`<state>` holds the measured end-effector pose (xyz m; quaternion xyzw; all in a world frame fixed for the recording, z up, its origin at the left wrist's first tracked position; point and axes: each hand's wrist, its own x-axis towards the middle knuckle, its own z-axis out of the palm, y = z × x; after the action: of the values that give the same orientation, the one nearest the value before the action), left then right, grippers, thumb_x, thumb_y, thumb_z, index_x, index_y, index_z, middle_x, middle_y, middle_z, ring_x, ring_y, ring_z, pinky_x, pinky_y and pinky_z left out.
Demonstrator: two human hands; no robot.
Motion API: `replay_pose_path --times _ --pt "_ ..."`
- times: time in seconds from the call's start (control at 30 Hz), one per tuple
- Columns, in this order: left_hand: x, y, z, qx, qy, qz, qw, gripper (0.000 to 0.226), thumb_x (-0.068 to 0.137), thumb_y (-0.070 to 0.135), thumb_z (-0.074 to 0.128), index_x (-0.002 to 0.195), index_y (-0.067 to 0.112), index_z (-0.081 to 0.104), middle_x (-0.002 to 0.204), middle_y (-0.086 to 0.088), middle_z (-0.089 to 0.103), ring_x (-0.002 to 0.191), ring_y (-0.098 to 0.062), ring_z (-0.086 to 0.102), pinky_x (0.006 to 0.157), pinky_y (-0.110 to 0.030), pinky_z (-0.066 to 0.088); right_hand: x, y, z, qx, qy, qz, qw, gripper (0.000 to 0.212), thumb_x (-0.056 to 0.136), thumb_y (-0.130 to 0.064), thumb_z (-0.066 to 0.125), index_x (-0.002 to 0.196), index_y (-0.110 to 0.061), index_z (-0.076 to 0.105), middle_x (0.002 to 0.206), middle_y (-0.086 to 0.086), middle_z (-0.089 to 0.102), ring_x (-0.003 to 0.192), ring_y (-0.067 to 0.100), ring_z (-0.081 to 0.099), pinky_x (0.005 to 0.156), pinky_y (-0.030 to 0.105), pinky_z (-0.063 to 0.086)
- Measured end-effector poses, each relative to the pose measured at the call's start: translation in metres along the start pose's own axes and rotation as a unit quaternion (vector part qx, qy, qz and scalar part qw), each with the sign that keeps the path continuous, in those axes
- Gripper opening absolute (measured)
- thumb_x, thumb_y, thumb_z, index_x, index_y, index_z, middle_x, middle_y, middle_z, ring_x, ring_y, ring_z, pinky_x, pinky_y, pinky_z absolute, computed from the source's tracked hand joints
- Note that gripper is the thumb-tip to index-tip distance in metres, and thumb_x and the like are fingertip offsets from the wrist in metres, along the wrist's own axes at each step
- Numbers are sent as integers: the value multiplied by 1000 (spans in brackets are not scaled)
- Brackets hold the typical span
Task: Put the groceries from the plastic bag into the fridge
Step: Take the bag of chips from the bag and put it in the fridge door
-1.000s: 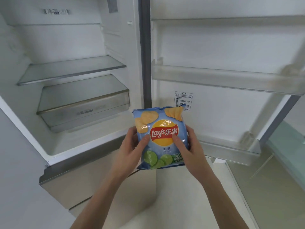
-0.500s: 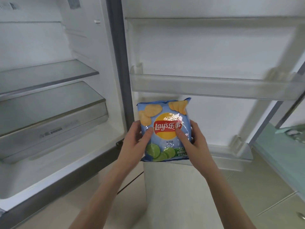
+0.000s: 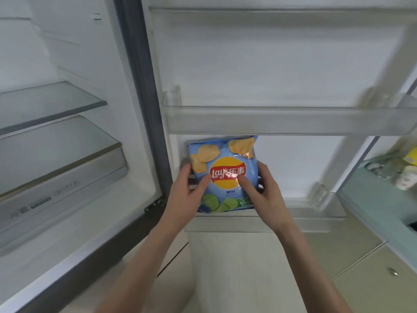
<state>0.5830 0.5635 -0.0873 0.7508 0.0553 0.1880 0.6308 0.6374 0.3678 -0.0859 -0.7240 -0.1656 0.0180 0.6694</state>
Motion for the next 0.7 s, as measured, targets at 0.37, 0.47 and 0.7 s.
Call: replay_pose_path --times 0.37,0.47,0.7 --pt "-1 -25 -2 113 21 -17 993 38 94 45 67 124 29 50 118 13 70 103 -9 72 81 -37 64 2 23 4 -94 -22 27 995 47 94 -40 72 135 -36 50 115 -15 73 96 9 75 79 32 64" --pt "-4 -26 0 171 19 -7 985 35 96 42 67 120 31 44 112 14 70 95 -8 72 72 -24 62 2 30 3 -193 -17 29 981 59 89 -60 69 139 -42 43 111 -18 72 93 8 74 78 41 64" --pt "-11 -14 9 201 44 3 979 55 95 42 68 138 33 35 129 14 62 110 -8 67 81 -19 59 3 25 4 -339 -5 29 940 76 88 -68 62 149 -32 34 124 -12 67 105 17 70 67 30 49"
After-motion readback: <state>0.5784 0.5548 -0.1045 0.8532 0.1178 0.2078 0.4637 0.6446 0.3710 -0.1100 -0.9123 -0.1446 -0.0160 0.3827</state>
